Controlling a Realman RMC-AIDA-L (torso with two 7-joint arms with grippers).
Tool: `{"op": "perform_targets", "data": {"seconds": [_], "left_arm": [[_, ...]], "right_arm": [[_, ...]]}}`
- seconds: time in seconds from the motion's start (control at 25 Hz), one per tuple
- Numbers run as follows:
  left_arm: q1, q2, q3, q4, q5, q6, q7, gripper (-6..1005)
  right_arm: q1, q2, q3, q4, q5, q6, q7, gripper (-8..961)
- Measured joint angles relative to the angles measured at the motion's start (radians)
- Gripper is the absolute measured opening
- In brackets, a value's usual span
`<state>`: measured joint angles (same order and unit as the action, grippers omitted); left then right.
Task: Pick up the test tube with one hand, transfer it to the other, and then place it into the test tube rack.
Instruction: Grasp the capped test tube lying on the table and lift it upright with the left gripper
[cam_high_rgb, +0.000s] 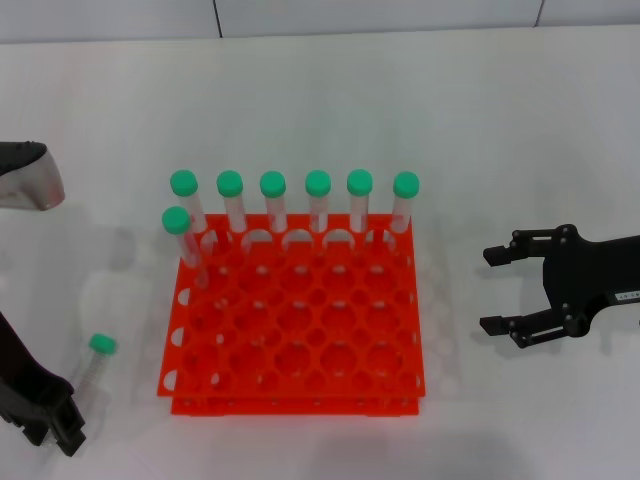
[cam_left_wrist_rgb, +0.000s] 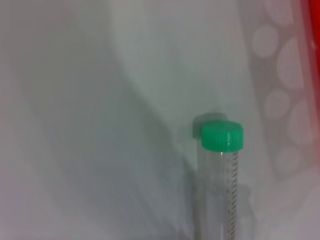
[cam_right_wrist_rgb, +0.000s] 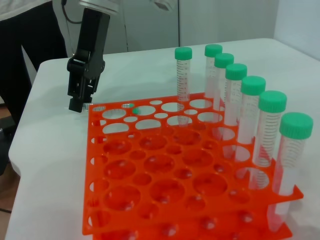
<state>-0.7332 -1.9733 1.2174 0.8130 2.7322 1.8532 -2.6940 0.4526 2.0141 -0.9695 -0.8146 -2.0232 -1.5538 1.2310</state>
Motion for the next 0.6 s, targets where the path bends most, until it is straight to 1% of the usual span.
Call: {"op": "perform_targets", "data": {"seconds": [0.2,0.24,0.44,0.6], "left_arm": [[0.000,-0.007,0.001,-0.002,0.032,-0.002,0.001,332],[0.004,-0.011,0.001,-0.002,0.043,-0.005,0.003,326],[0.002,-0.014,0.001,-0.002,0.046,-0.015,0.005,296],[0.000,-0.015,0.001,-0.002,0.047,-0.020,0.006,220]], "right_arm": [[-0.001,0.000,0.000,0.000,0.000,0.000,0.001,840],[-0.001,0.000,0.000,0.000,0.000,0.000,0.001,840],[-0.001,0.000,0.000,0.000,0.000,0.000,0.001,840],[-0.001,0.000,-0.002,0.000,0.000,-0.002,0.001,840]]}}
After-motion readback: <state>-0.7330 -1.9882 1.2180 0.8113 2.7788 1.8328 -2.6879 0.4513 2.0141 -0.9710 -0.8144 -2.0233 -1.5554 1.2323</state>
